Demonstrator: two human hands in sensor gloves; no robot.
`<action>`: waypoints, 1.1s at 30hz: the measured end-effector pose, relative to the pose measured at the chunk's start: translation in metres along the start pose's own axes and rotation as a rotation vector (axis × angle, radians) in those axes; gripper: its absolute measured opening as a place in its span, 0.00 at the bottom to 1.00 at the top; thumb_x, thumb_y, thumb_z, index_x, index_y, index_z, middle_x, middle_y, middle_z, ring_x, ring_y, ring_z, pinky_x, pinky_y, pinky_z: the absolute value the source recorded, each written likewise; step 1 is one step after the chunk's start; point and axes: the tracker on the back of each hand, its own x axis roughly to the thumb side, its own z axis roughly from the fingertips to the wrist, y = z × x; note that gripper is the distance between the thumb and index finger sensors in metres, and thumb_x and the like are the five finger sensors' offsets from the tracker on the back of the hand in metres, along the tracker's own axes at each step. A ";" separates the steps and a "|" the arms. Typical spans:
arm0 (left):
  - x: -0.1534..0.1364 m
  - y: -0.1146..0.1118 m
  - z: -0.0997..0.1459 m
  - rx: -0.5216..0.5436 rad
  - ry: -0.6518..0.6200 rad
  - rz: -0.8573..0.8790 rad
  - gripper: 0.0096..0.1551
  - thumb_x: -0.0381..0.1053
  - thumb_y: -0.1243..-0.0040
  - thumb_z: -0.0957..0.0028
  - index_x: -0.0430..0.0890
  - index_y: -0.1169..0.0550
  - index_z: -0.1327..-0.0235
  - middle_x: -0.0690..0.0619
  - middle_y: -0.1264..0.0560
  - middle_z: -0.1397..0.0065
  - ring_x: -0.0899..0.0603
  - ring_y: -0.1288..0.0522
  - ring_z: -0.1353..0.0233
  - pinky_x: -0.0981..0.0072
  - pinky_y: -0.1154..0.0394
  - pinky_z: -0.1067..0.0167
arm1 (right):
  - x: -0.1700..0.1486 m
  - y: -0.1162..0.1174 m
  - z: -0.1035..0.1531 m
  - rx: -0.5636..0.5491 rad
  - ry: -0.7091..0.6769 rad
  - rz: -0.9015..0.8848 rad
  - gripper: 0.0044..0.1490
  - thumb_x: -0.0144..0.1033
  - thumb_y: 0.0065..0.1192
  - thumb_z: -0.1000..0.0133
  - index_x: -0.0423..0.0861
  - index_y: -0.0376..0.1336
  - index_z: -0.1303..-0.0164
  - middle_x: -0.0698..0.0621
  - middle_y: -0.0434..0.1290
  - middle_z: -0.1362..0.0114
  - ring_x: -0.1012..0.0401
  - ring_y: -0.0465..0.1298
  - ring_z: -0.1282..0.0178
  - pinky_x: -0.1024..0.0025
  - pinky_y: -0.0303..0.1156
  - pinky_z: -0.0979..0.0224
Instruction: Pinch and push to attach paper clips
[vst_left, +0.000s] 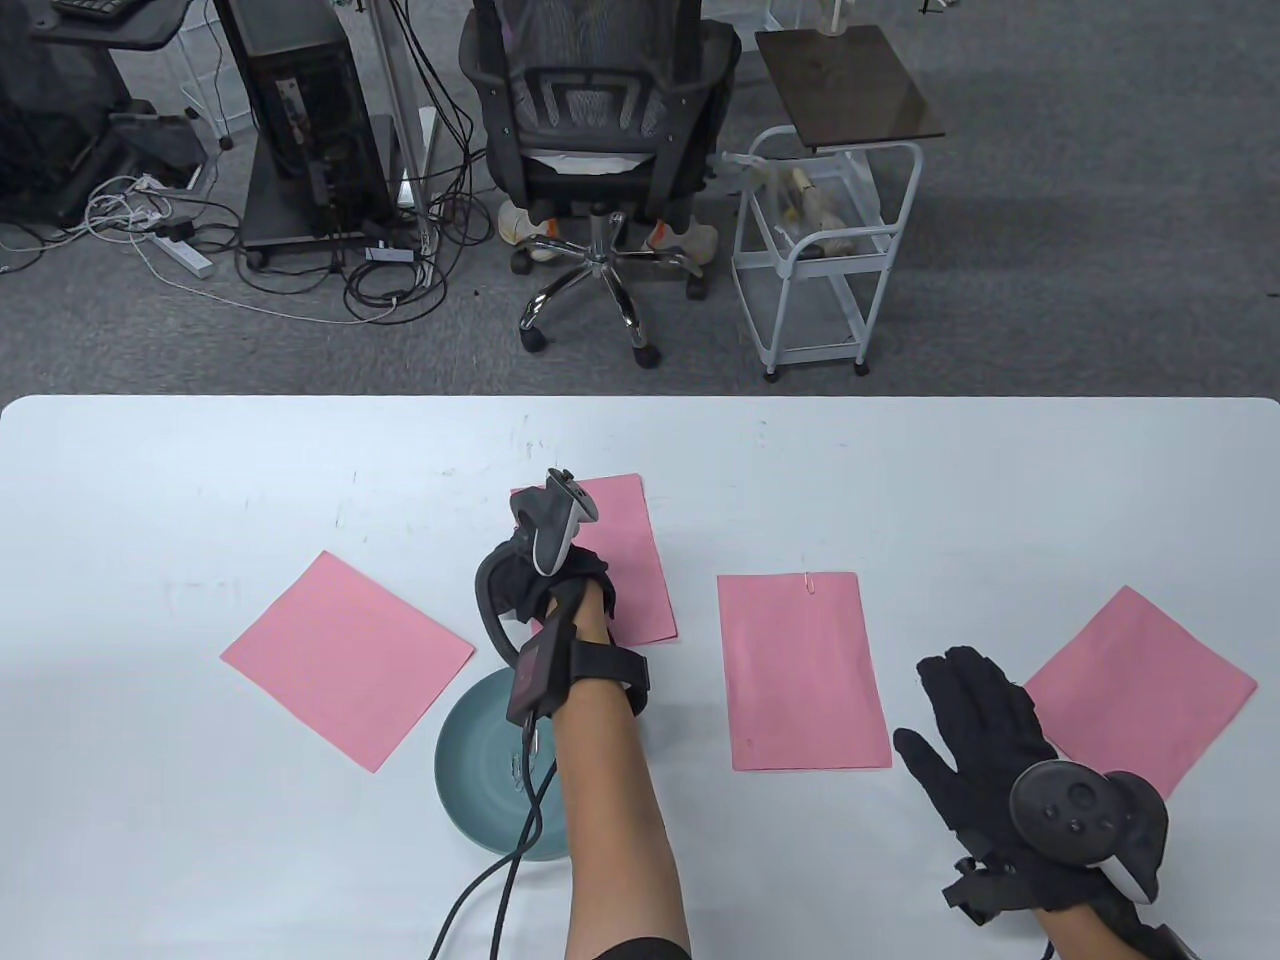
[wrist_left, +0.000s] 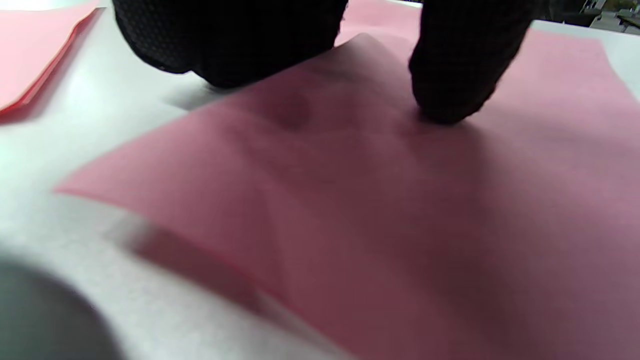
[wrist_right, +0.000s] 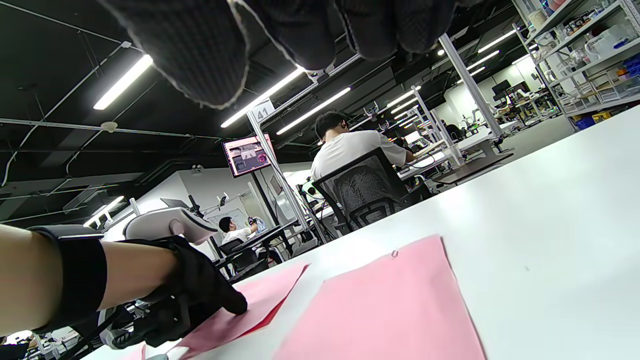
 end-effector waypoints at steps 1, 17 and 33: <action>0.000 -0.001 0.001 0.008 0.000 0.002 0.49 0.60 0.28 0.45 0.34 0.33 0.21 0.33 0.33 0.23 0.28 0.30 0.30 0.35 0.33 0.29 | 0.000 0.000 0.000 0.002 0.000 -0.001 0.45 0.50 0.60 0.36 0.40 0.52 0.14 0.33 0.51 0.13 0.36 0.52 0.17 0.39 0.45 0.20; 0.006 -0.004 0.007 0.163 -0.046 -0.065 0.45 0.58 0.25 0.48 0.41 0.33 0.24 0.45 0.22 0.31 0.42 0.15 0.45 0.50 0.19 0.40 | 0.001 0.003 0.000 0.021 -0.012 -0.002 0.45 0.50 0.60 0.36 0.40 0.53 0.14 0.33 0.54 0.14 0.36 0.55 0.18 0.39 0.47 0.21; -0.055 0.007 -0.007 -0.104 -0.215 0.844 0.44 0.45 0.25 0.43 0.37 0.37 0.20 0.52 0.22 0.35 0.44 0.17 0.44 0.49 0.20 0.40 | 0.001 0.004 -0.001 0.025 -0.014 -0.010 0.44 0.49 0.60 0.36 0.40 0.54 0.15 0.33 0.55 0.15 0.36 0.56 0.19 0.39 0.48 0.21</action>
